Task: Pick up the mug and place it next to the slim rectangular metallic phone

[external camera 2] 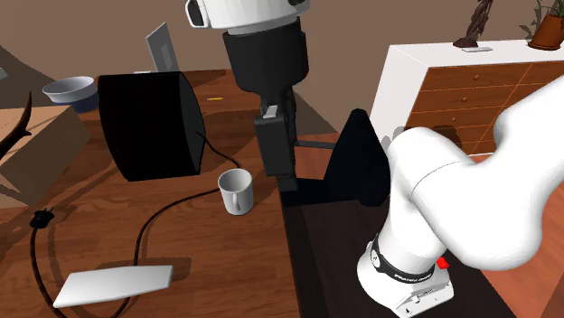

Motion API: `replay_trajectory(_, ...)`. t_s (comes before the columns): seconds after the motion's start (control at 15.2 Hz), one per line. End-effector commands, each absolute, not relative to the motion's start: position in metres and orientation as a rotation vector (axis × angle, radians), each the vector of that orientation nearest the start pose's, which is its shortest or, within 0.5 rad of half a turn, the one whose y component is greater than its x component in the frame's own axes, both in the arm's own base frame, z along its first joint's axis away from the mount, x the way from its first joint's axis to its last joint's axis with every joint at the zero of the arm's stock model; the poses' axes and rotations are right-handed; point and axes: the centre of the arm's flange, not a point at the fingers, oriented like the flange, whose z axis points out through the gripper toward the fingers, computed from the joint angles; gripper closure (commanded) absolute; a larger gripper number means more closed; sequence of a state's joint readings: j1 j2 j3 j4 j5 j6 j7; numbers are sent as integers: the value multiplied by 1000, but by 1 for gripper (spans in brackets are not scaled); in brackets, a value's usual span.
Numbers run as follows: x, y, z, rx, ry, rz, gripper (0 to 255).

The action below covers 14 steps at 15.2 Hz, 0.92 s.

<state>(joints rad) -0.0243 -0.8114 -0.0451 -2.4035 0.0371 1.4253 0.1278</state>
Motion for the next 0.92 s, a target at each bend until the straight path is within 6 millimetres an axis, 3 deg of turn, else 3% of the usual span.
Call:
replay_trajectory(0.0, 282, -19, 565, -3055, 273, 261, 0)
replay_trajectory(0.86, 315, -141, 456, -3069, 184, 152, 0)
